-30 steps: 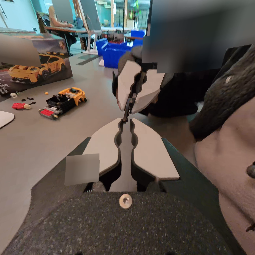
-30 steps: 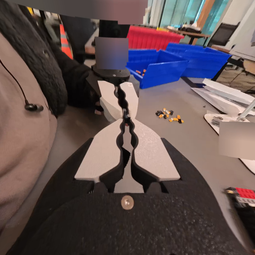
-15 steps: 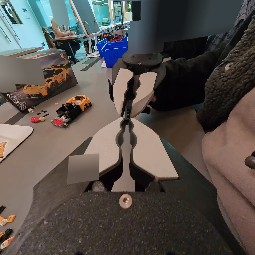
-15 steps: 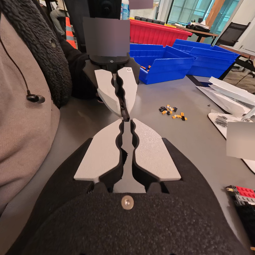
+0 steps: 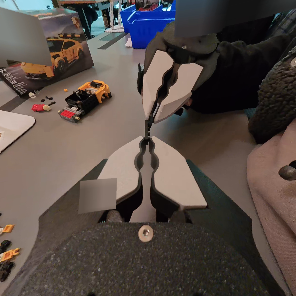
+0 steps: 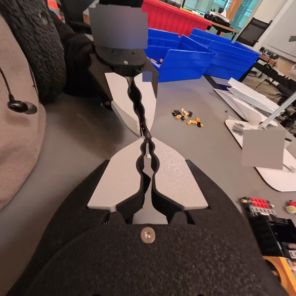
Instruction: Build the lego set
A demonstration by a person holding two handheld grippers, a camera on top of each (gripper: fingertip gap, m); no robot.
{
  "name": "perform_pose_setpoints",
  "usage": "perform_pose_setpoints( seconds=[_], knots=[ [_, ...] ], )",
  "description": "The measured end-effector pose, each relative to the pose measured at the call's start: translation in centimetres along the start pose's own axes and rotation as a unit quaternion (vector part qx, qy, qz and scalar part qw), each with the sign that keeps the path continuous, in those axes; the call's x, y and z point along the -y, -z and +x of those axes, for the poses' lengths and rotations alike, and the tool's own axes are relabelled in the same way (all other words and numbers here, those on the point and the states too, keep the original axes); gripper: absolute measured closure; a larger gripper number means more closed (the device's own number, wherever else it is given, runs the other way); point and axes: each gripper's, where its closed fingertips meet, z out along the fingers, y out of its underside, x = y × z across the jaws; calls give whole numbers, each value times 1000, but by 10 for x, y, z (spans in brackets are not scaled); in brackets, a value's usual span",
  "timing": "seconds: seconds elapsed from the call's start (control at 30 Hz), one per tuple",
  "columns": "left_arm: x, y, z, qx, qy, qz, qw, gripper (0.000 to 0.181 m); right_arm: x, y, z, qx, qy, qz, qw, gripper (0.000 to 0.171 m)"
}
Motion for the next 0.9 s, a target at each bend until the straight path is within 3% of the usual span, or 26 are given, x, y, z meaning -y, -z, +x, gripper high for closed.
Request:
perform_pose_setpoints(
  seconds=[0.9],
  knots=[
    [-29,-7,5,-10,9,-75,997,177,-22,-8,-8,-13,83,-74,994,168]
  ],
)
